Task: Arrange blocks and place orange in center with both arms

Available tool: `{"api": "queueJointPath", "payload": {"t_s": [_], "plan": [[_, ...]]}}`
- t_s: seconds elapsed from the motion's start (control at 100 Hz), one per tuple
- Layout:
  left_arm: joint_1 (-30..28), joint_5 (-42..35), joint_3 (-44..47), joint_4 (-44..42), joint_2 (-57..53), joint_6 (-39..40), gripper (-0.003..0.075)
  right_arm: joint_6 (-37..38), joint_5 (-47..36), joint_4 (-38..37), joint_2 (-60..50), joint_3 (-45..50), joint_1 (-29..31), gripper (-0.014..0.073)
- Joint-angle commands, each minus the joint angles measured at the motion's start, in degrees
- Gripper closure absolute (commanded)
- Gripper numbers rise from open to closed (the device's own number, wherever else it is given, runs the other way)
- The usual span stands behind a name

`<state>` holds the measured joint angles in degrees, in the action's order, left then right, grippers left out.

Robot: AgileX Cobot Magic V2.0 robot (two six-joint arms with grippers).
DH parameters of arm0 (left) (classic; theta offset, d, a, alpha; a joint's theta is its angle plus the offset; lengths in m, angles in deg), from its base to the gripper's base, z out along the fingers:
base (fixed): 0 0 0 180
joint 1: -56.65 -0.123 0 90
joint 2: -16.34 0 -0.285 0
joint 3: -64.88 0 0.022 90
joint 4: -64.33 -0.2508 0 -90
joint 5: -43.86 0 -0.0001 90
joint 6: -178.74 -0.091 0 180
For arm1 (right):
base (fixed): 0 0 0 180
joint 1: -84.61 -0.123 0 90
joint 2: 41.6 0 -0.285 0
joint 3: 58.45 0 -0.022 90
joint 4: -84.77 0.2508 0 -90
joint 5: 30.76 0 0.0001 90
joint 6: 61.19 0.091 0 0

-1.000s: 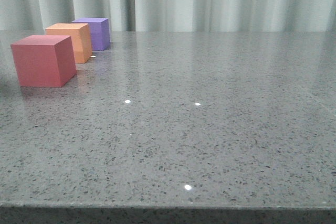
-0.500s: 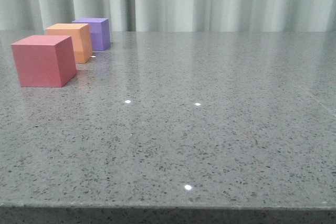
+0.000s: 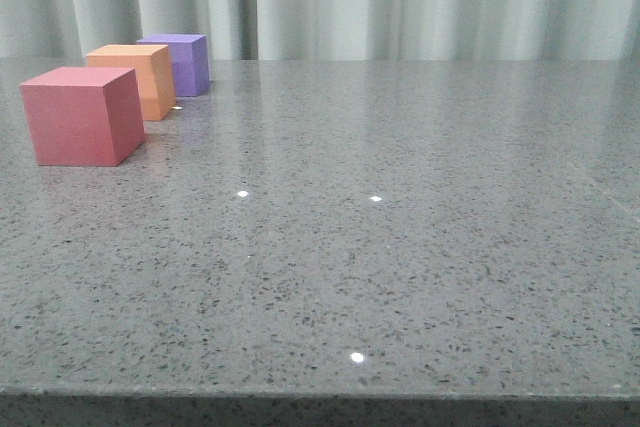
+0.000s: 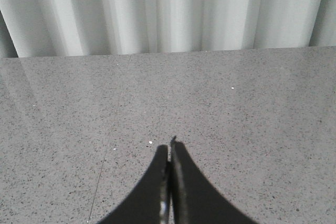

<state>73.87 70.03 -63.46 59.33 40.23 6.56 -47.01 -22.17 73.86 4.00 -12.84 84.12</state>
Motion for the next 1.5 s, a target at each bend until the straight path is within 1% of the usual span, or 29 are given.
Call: {"api": "queueJointPath", "payload": {"t_s": [0.0,0.57,0.63,0.69,0.84,0.91,1.06,1.16,1.3,1.49], "plan": [[-0.13,-4.05,-1.47,0.42,0.45,0.53,0.0741,-0.42,-4.71,-0.7,-0.29,-1.5,0.34,0.0662],[-0.13,-4.45,-1.47,0.42,0.35,0.53,0.0741,-0.42,-4.71,-0.7,-0.29,-1.5,0.34,0.0662],[-0.25,-5.77,-0.87,-0.01,0.22,0.53,0.0741,-0.42,-4.71,-0.7,-0.29,-1.5,0.34,0.0662],[-0.67,-8.64,0.67,-0.74,-0.2,0.53,0.0741,-0.42,-4.71,-0.7,-0.29,-1.5,0.34,0.0662],[-3.79,-19.86,6.51,-0.85,-3.25,0.53,0.0741,-0.42,-4.71,-0.7,-0.29,-1.5,0.34,0.0662],[-5.73,-22.69,9.31,-0.64,-5.32,0.53,0.0741,-0.42,-4.71,-0.7,-0.29,-1.5,0.34,0.0662],[-10.05,-22.75,14.58,0.46,-10.81,0.53,0.0741,-0.42,-4.71,-0.7,-0.29,-1.5,0.34,0.0662],[-11.91,-22.75,18.09,0.46,-14.47,0.53,0.0741,-0.42,-4.71,-0.7,-0.29,-1.5,0.34,0.0662],[-12.09,-22.75,22.44,0.46,-18.62,0.53,0.0741,-0.42,-4.71,-0.7,-0.29,-1.5,0.34,0.0662],[-12.09,-27.57,26.92,0.36,-18.4,0.53,0.0741,-0.42,-4.71,-0.7,-0.29,-1.5,0.34,0.0662]]}}
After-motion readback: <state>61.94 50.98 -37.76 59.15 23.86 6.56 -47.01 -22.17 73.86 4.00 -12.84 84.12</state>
